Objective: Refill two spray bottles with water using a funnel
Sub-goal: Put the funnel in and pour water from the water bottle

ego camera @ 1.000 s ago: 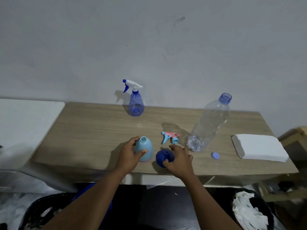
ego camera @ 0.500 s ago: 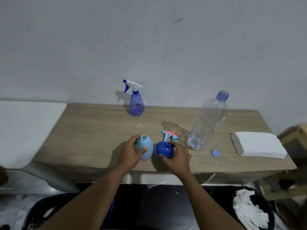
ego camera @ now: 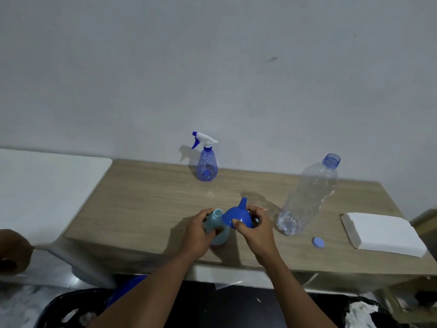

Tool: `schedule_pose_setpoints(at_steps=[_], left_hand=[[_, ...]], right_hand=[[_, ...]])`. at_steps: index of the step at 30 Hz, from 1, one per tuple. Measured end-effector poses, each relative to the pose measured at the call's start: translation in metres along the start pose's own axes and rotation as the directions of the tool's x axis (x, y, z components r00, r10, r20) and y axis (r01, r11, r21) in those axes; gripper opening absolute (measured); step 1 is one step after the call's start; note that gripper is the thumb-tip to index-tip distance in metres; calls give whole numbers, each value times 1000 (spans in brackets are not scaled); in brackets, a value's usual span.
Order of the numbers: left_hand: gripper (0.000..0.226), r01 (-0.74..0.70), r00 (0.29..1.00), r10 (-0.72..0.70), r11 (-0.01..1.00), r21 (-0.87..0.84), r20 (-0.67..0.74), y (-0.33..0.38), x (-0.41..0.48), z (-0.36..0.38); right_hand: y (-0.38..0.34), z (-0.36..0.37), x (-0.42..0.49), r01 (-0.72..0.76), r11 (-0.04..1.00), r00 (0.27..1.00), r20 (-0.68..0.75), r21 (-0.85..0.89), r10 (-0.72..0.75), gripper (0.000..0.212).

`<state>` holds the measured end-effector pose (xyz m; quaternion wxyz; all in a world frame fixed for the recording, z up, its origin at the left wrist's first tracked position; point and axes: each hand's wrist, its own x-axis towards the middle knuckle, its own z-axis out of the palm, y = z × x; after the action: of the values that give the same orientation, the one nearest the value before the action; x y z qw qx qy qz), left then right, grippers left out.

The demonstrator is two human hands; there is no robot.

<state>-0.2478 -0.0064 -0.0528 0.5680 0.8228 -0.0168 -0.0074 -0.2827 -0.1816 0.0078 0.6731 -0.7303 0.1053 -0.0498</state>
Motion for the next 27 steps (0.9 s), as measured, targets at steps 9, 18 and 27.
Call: schedule_pose_setpoints(at_steps=[9, 18, 27], left_hand=[[54, 27, 999, -27, 1000, -2, 20, -2, 1, 0], [53, 10, 1000, -10, 1000, 10, 23, -6, 1, 0], [41, 97, 995, -96, 995, -26, 27, 2, -1, 0]], right_hand=[[1, 3, 3, 14, 1000, 1000, -4, 18, -14, 53], [-19, 0, 15, 126, 965, 991, 69, -232, -113, 58], [-48, 28, 37, 323, 699, 939, 308, -638, -153, 106]])
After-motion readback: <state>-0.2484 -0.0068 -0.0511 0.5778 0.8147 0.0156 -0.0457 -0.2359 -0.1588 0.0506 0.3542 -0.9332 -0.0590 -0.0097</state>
